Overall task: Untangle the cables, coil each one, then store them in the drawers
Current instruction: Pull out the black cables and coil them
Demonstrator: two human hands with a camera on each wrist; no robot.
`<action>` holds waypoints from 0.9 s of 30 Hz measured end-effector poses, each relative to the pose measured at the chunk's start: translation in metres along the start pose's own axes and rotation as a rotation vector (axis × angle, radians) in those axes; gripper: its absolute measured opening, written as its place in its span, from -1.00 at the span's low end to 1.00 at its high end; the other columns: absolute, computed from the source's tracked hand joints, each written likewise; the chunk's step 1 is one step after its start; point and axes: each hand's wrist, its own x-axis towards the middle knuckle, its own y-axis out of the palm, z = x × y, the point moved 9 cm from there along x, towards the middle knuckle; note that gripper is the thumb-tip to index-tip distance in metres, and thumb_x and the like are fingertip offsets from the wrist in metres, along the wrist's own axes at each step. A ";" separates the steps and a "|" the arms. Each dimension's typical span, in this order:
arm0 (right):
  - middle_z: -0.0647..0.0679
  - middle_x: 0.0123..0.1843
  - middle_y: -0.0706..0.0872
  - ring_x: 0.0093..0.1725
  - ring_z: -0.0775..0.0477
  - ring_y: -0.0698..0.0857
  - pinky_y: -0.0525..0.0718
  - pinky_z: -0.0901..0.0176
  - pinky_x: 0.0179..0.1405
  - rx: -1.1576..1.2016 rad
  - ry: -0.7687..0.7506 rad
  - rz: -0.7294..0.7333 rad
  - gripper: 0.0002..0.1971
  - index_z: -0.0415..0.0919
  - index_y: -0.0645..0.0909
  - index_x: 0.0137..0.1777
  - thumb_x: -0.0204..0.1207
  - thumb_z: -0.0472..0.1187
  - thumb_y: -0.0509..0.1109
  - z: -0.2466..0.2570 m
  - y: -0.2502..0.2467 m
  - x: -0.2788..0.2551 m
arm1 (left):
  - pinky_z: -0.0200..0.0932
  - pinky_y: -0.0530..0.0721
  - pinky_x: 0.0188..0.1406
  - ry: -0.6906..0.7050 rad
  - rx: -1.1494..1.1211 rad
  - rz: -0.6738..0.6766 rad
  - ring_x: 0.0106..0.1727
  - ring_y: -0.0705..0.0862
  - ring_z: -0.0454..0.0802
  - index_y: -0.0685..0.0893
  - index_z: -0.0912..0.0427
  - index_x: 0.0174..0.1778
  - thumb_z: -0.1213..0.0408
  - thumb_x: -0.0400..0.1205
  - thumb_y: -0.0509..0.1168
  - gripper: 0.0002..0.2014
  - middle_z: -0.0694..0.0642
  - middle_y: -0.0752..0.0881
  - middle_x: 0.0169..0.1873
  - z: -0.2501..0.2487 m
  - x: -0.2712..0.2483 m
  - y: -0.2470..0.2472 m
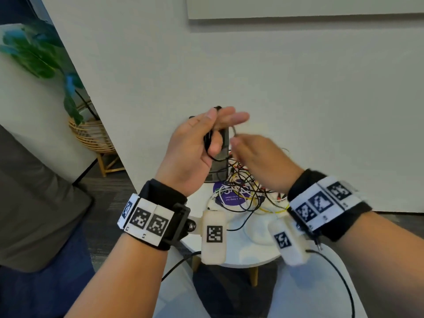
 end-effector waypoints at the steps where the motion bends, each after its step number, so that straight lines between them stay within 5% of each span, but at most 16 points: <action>1: 0.11 -0.39 0.52 -0.39 0.18 0.49 0.39 0.13 -0.27 -0.034 0.017 0.100 -0.62 -0.02 0.56 -0.21 0.84 -0.10 0.07 0.003 0.017 -0.004 | -0.30 0.53 -0.26 -0.002 -0.019 -0.058 -0.41 0.59 -0.17 0.59 0.44 0.37 0.27 0.86 0.06 -0.66 0.15 0.86 0.11 0.003 0.001 -0.006; 4: 0.04 -0.37 0.63 -0.39 0.14 0.56 0.39 0.26 -0.33 -0.118 -0.067 0.343 -0.62 -0.07 0.52 -0.28 0.81 -0.11 0.13 0.024 0.046 -0.017 | -0.29 0.74 -0.11 -0.019 0.182 -0.164 0.05 0.84 -0.11 0.66 0.22 0.19 0.30 0.85 0.16 -0.82 0.11 0.85 0.11 0.016 0.005 -0.021; 7: 0.05 -0.34 0.58 -0.34 0.16 0.55 0.41 0.23 -0.27 -0.129 -0.173 0.310 -0.69 -0.17 0.58 -0.24 0.77 -0.21 0.21 0.044 0.019 -0.010 | -0.33 0.63 -0.33 -0.033 0.550 -0.062 -0.24 0.80 -0.14 0.66 0.38 0.08 0.32 0.87 0.09 -0.73 -0.03 0.81 -0.21 0.034 0.005 -0.021; 10: 0.04 -0.38 0.57 -0.34 0.10 0.52 0.44 0.08 -0.23 -0.160 -0.174 0.150 -0.67 -0.09 0.56 -0.28 0.76 -0.15 0.23 0.040 -0.031 0.009 | -0.22 0.39 -0.44 -0.022 0.564 0.048 -0.55 0.47 -0.08 0.62 0.49 -0.14 0.31 0.88 0.01 -0.58 0.00 0.64 -0.54 0.038 -0.007 -0.018; 12: 0.08 -0.42 0.52 -0.37 0.12 0.49 0.37 0.17 -0.31 -0.181 -0.164 0.099 -0.65 -0.07 0.54 -0.30 0.77 -0.09 0.25 0.031 -0.051 0.017 | -0.21 0.29 -0.45 -0.007 0.489 0.084 -0.51 0.37 -0.04 0.72 0.25 -0.32 0.21 0.89 0.01 -0.46 0.26 0.52 -0.50 0.028 -0.015 -0.011; 14: 0.14 -0.44 0.51 -0.39 0.14 0.45 0.33 0.26 -0.35 -0.143 -0.149 0.071 -0.63 -0.10 0.52 -0.29 0.78 -0.06 0.25 0.018 -0.059 0.022 | -0.19 0.18 -0.41 0.005 0.433 0.129 -0.42 0.33 0.09 0.71 0.06 -0.45 0.16 0.88 0.04 -0.42 0.31 0.41 -0.50 0.018 -0.019 -0.002; 16: 0.17 -0.42 0.46 -0.39 0.16 0.39 0.33 0.26 -0.34 -0.055 -0.129 0.012 -0.61 -0.12 0.47 -0.29 0.80 -0.03 0.21 0.003 -0.061 0.024 | 0.00 0.10 -0.34 0.020 0.365 0.180 -0.43 0.24 0.09 0.82 0.09 -0.25 0.17 0.86 0.06 -0.51 0.09 0.34 -0.54 0.010 -0.019 0.004; 19: 0.11 -0.33 0.43 -0.32 0.09 0.40 0.38 0.14 -0.27 -0.024 -0.104 -0.029 -0.62 -0.10 0.44 -0.22 0.84 -0.01 0.09 -0.013 -0.041 0.019 | -0.12 0.05 -0.46 0.027 0.209 0.164 -0.49 0.15 -0.13 0.74 0.33 0.30 0.18 0.85 0.05 -0.59 -0.03 0.29 -0.50 0.004 -0.015 0.001; 22: 0.03 -0.29 0.55 -0.27 -0.05 0.53 0.55 -0.07 -0.17 -0.090 -0.087 0.070 -0.67 -0.15 0.45 -0.09 0.84 0.00 0.05 -0.018 0.005 0.007 | -0.31 0.28 -0.48 0.043 0.090 0.054 -0.51 0.24 -0.15 0.67 0.39 0.35 0.22 0.85 0.03 -0.60 -0.03 0.55 -0.42 0.001 -0.009 -0.013; 24: -0.02 -0.25 0.60 -0.25 -0.13 0.58 0.56 -0.11 -0.19 -0.168 -0.123 0.168 -0.77 -0.04 0.40 -0.05 0.83 0.00 0.08 -0.007 0.031 -0.003 | -0.37 0.51 -0.32 0.058 0.048 -0.011 -0.47 0.48 -0.20 0.68 0.37 0.27 0.26 0.86 0.03 -0.65 0.04 0.82 -0.16 0.003 -0.005 -0.022; 27: -0.04 -0.25 0.58 -0.28 -0.17 0.56 0.57 -0.13 -0.25 -0.358 -0.191 0.271 -0.85 0.03 0.40 -0.05 0.80 -0.14 0.17 0.017 0.047 -0.011 | -0.32 0.68 -0.16 -0.016 0.136 -0.113 -0.08 0.82 -0.14 0.66 0.28 0.26 0.28 0.87 0.05 -0.71 0.15 0.86 0.09 0.023 0.000 -0.030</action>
